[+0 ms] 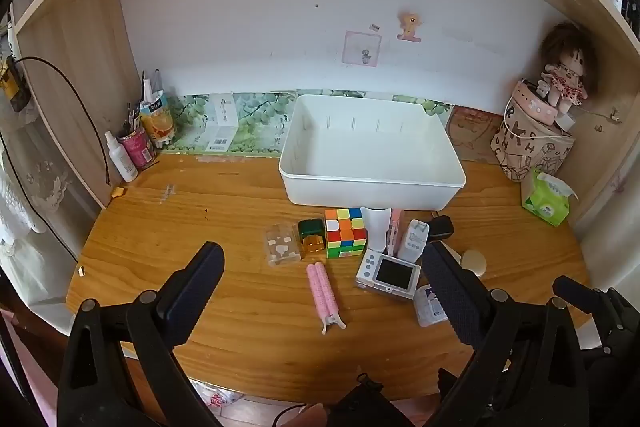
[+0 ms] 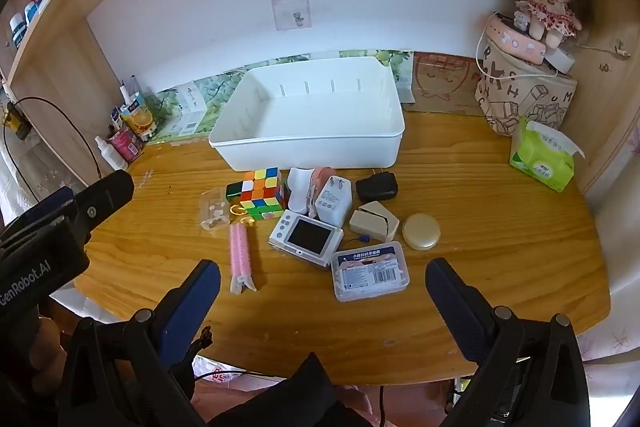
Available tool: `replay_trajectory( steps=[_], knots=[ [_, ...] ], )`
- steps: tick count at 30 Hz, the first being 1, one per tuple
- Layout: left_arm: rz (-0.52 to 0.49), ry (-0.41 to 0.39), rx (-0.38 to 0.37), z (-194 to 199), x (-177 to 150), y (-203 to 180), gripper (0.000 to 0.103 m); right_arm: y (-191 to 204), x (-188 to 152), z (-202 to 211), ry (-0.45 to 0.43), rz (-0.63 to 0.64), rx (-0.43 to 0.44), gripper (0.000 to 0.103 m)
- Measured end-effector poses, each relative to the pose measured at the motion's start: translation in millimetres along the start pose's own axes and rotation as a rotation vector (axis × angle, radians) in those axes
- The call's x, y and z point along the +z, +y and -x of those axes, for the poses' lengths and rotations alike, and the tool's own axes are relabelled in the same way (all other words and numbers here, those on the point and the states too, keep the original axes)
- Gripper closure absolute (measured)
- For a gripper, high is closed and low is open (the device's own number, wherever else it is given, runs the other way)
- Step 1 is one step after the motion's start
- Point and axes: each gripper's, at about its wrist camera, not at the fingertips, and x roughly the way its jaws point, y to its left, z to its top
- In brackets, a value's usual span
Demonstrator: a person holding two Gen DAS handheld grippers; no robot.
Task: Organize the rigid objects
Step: 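Move both tools toward the clear labeled box and round beige compact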
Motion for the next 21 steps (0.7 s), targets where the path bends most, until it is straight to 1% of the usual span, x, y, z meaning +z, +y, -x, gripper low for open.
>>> replay_trajectory(
  steps=[5,8,12,15,21],
  knots=[
    [0.006,0.003,0.014,-1.8,1.0,2.9,0.004,1.3,-0.1,-0.9,0.008,-0.001,0.009,0.000],
    [0.009,0.006,0.008,-1.3,10.6,5.6,0.004,2.2,-0.5,-0.7,0.009,0.001,0.007,0.000],
    [-0.006,-0.011,0.026,2.7,4.3,-3.1,0.004,2.4,-2.0,-1.7,0.018,0.002,0.001,0.000],
    [-0.001,-0.006,0.023,1.2,4.2,-1.3,0.004,2.3,-2.7,-3.4,0.036,0.005,-0.002,0.000],
    [0.004,0.007,0.008,-4.7,4.2,8.8,0.004,22.4,-4.8,-9.3,0.054,0.026,-0.020,0.000]
  ],
)
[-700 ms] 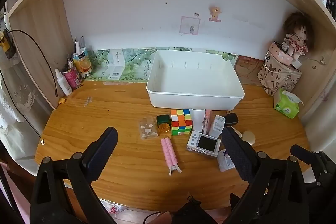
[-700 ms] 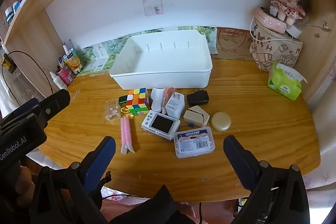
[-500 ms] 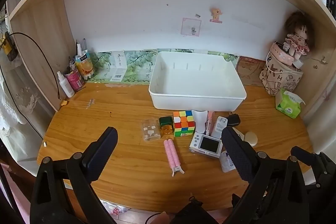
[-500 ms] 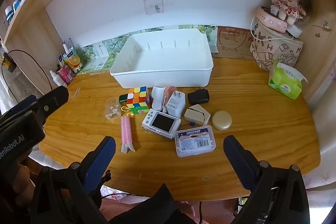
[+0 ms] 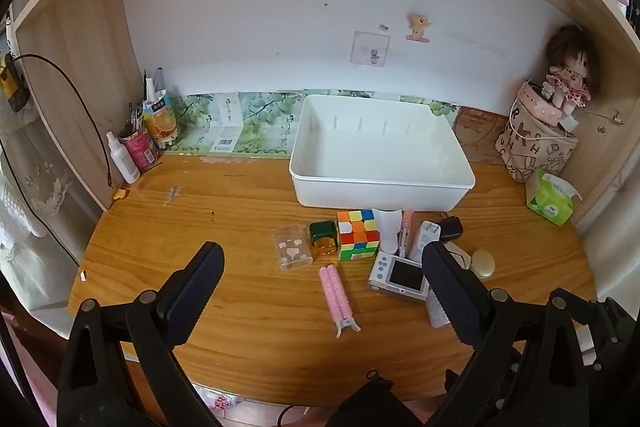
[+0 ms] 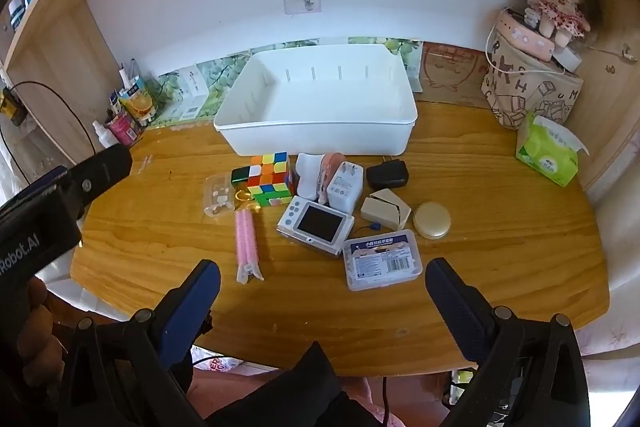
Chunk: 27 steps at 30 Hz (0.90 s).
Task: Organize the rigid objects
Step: 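Move both tools toward the clear labeled box and round beige compact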
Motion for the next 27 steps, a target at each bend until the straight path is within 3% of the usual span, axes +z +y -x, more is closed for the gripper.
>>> replay_trajectory(
  steps=[14,27],
  knots=[
    [-0.058,0.041,-0.049,-11.0,-12.0,21.0,0.004,26.0,-24.9,-5.1,0.024,-0.062,-0.029,0.001],
    [-0.187,0.121,-0.182,-25.3,-19.2,-10.0,0.004,5.3,-63.0,0.9,0.072,-0.254,-0.137,0.001]
  ],
)
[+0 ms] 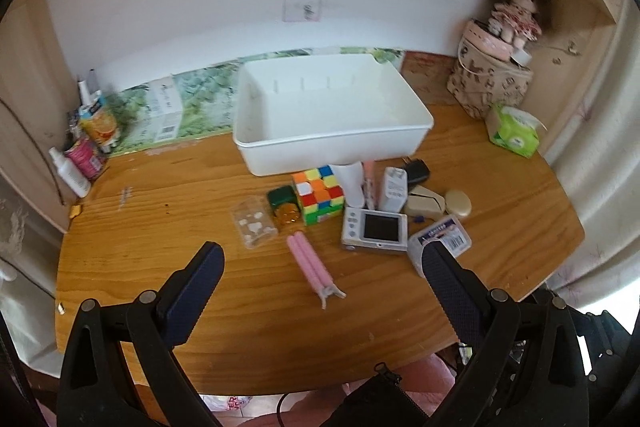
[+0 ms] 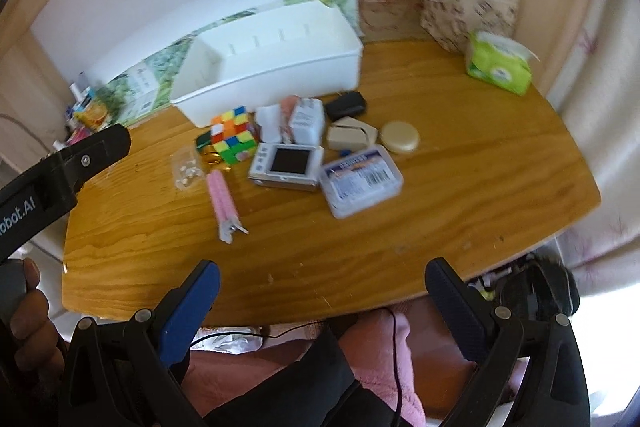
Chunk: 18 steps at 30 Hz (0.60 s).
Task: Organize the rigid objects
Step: 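Move both tools toward the clear labeled box and round beige compact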
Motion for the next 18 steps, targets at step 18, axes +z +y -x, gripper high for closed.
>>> replay_trajectory(
  steps=[18],
  knots=[
    [-0.042,0.069,0.042,-26.4,17.4,-22.8,0.004,-43.8,13.9,-31.9,0.077,-0.150,0.043,0.001]
  ],
)
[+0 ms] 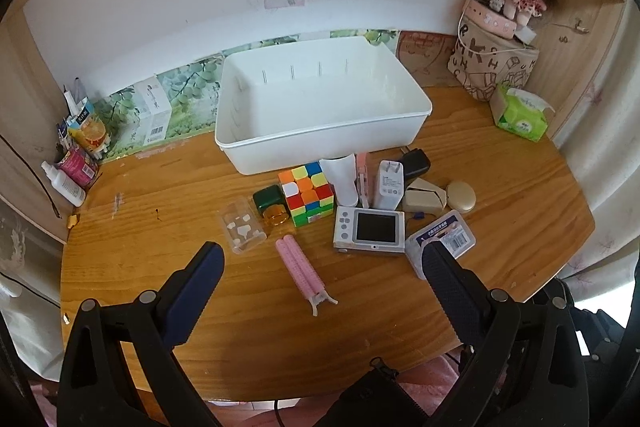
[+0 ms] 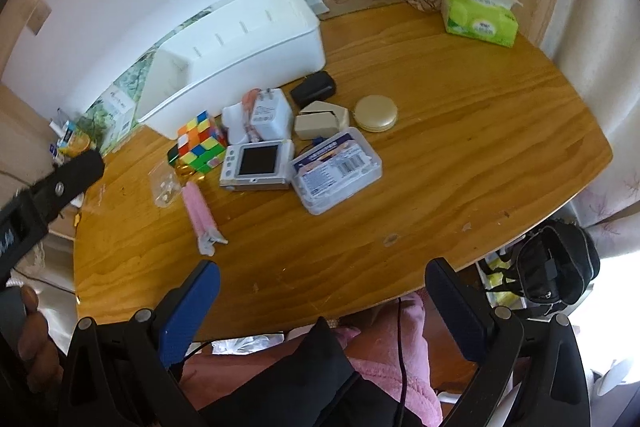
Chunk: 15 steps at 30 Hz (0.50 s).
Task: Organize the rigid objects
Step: 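Move both tools toward the clear labeled box and round beige compact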
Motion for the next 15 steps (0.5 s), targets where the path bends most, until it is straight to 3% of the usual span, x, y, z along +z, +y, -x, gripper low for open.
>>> replay_trajectory(
  steps=[8,15],
  knots=[
    [0.042,0.092,0.008,-24.4,10.2,-25.0,0.004,-32.0,25.6,-19.7,0.082,-0.032,-0.001,0.001],
    [0.172,0.224,0.015,-55.1,15.7,-44.3,0.004,-56.9,57.9,-33.7,0.153,0.036,-0.011,0.003]
  ],
)
